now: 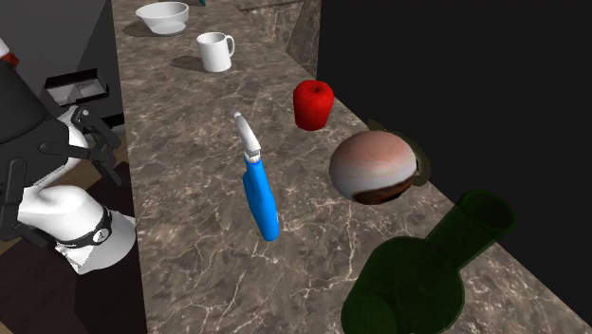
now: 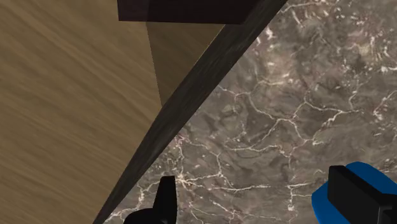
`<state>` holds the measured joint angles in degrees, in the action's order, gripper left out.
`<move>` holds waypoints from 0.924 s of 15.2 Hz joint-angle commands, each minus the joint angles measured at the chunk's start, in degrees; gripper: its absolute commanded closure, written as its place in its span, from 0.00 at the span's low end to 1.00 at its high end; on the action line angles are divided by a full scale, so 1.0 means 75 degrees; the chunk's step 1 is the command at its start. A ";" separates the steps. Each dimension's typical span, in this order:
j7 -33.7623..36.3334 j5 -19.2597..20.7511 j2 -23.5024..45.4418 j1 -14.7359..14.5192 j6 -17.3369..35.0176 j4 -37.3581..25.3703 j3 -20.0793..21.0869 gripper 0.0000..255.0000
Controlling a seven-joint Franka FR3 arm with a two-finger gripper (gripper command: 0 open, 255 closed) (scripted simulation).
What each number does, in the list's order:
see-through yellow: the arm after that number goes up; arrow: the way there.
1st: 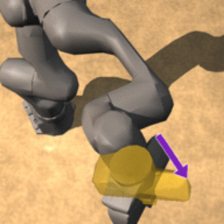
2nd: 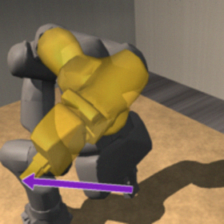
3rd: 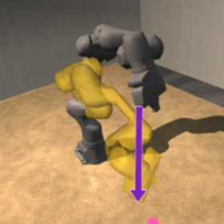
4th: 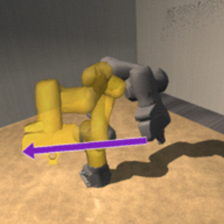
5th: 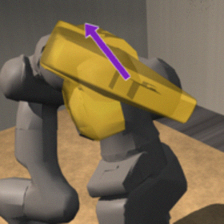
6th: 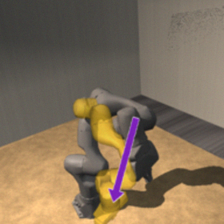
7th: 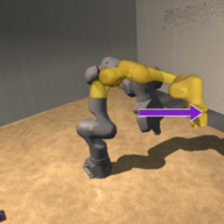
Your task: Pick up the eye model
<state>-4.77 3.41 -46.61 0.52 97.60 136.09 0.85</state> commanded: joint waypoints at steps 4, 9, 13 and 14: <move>0.0910 -0.0426 0.0167 -0.0051 0.0161 0.0038 0.0532 0.00; 0.2406 -0.1070 0.0699 -0.0096 0.0513 -0.0142 0.1416 0.00; 0.3587 -0.1465 0.1329 -0.0065 0.0843 -0.0501 0.2113 0.00; 0.3882 -0.1540 0.1513 -0.0046 0.0928 -0.0620 0.2285 0.00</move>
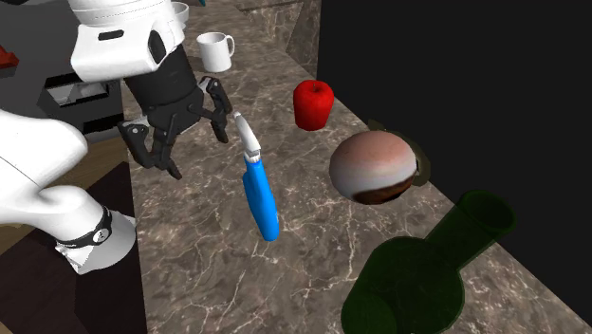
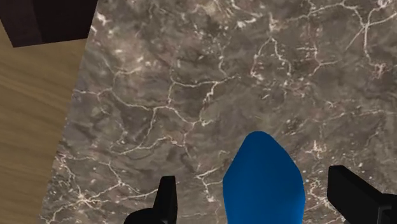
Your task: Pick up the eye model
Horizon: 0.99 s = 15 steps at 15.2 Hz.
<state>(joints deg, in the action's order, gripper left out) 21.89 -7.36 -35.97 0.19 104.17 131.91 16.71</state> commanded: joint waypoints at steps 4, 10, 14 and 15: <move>0.1520 -0.0282 0.0920 0.0117 0.0390 -0.0651 0.0853 0.00; 0.3396 -0.0093 0.2435 0.0395 0.0824 -0.1864 0.1869 0.00; 0.4765 0.0442 0.3660 0.0526 0.1000 -0.2901 0.2494 0.00; 0.5123 0.0634 0.3997 0.0527 0.1020 -0.3193 0.2628 0.00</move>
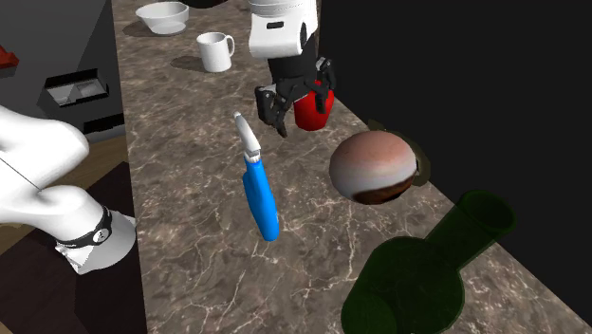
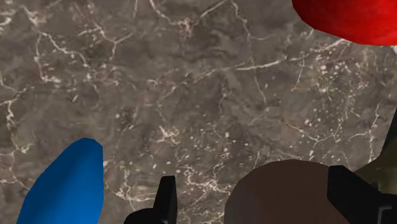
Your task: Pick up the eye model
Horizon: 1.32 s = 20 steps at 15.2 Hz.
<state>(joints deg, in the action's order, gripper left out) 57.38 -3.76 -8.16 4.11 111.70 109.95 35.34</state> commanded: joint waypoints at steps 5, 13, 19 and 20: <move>0.2169 0.1349 0.2119 -0.0348 -0.0107 -0.1956 0.0530 0.00; 0.4077 0.2966 0.5043 -0.1986 -0.1091 -0.5668 0.0113 0.00; 0.4136 0.2937 0.4945 -0.1812 -0.0415 -0.4879 0.0099 0.00; 0.4147 0.2939 0.4938 -0.1789 -0.0308 -0.4763 0.0097 0.00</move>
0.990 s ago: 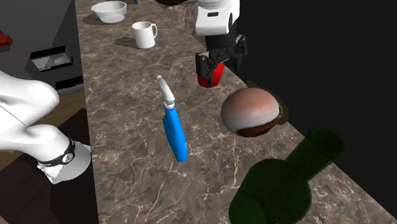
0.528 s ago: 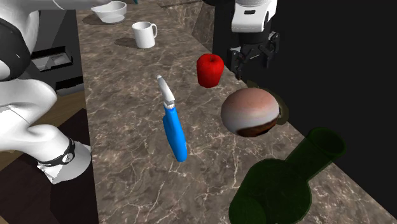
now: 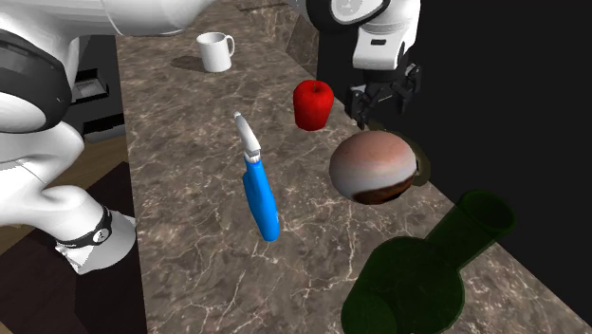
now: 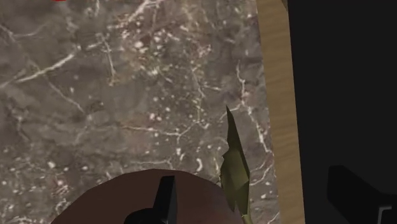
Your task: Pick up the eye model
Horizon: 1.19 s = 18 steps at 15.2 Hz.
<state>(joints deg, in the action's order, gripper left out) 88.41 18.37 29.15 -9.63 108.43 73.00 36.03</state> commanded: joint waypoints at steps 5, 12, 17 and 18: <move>0.0019 0.0002 -0.0012 0.0036 0.0167 0.0180 -0.0003 1.00; 0.0017 -0.0009 -0.0039 0.0056 0.0189 0.0229 0.0002 1.00; -0.0037 -0.0009 0.0012 -0.0074 -0.0354 -0.0381 0.0009 1.00; -0.0047 -0.0004 0.0030 -0.0107 -0.0468 -0.0517 0.0009 1.00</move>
<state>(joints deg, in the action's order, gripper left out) 88.20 18.27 29.11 -10.09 105.95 70.54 36.10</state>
